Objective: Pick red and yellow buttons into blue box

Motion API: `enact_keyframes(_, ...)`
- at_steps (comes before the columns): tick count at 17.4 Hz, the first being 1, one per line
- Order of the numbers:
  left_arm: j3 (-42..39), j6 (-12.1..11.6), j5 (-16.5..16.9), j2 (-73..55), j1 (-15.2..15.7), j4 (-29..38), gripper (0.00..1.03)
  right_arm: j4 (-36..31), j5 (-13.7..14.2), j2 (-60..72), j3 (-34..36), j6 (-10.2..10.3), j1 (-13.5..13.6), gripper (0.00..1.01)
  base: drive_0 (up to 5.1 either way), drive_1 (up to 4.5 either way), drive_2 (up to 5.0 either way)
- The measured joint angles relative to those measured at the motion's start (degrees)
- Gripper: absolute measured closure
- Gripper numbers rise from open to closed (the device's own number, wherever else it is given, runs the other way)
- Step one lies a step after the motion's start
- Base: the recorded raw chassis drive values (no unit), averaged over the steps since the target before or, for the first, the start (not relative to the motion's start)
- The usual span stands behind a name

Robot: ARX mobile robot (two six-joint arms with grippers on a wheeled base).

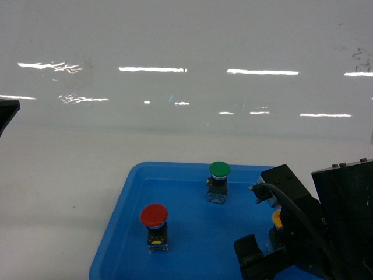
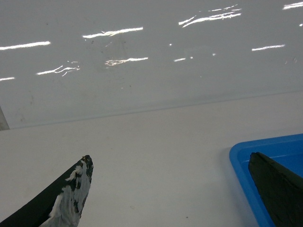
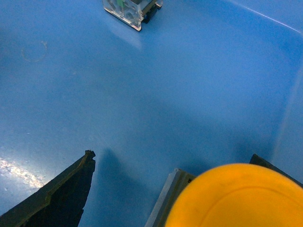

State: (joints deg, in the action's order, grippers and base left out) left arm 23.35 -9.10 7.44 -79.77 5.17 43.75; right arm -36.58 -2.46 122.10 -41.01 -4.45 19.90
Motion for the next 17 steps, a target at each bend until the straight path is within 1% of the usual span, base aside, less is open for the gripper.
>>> enact_keyframes(3, 0.0, 0.0, 0.0, 0.0, 0.0, 0.0, 0.05, -0.2, 0.3, 0.1, 0.0, -1.0, 0.0, 0.03, 0.0, 0.0, 0.0)
enact_keyframes(4, 0.0, 0.0, 0.0, 0.0, 0.0, 0.0, 0.05, -0.2, 0.3, 0.1, 0.0, -1.2, 0.0, 0.1, 0.0, 0.0, 0.0)
enact_keyframes(8, 0.0, 0.0, 0.0, 0.0, 0.0, 0.0, 0.05, -0.2, 0.4, 0.1, 0.0, -1.2, 0.0, 0.47, 0.0, 0.0, 0.0)
enact_keyframes(9, 0.0, 0.0, 0.0, 0.0, 0.0, 0.0, 0.05, -0.3, 0.4, 0.1, 0.0, -1.2, 0.0, 0.58, 0.0, 0.0, 0.0)
enact_keyframes(10, 0.0, 0.0, 0.0, 0.0, 0.0, 0.0, 0.05, -0.3, 0.4, 0.1, 0.0, -1.3, 0.0, 0.66, 0.0, 0.0, 0.0)
enact_keyframes(11, 0.0, 0.0, 0.0, 0.0, 0.0, 0.0, 0.05, -0.4, 0.4, 0.1, 0.0, -1.3, 0.0, 0.7, 0.0, 0.0, 0.0)
enact_keyframes(14, 0.0, 0.0, 0.0, 0.0, 0.0, 0.0, 0.05, -0.8, 0.5, -0.4, 0.4, -1.3, -0.3, 0.72, 0.0, 0.0, 0.0)
enact_keyframes(15, 0.0, 0.0, 0.0, 0.0, 0.0, 0.0, 0.05, -1.6, 0.0, -6.4, 4.5, -1.1, -2.8, 0.72, 0.0, 0.0, 0.0)
enact_keyframes(16, 0.0, 0.0, 0.0, 0.0, 0.0, 0.0, 0.05, -3.2, -0.5, -11.8, 7.1, -1.0, -5.0, 0.72, 0.0, 0.0, 0.0)
enact_keyframes(17, 0.0, 0.0, 0.0, 0.0, 0.0, 0.0, 0.05, -2.8, -0.8, -16.2, 9.0, -0.9, -6.6, 0.72, 0.0, 0.0, 0.0)
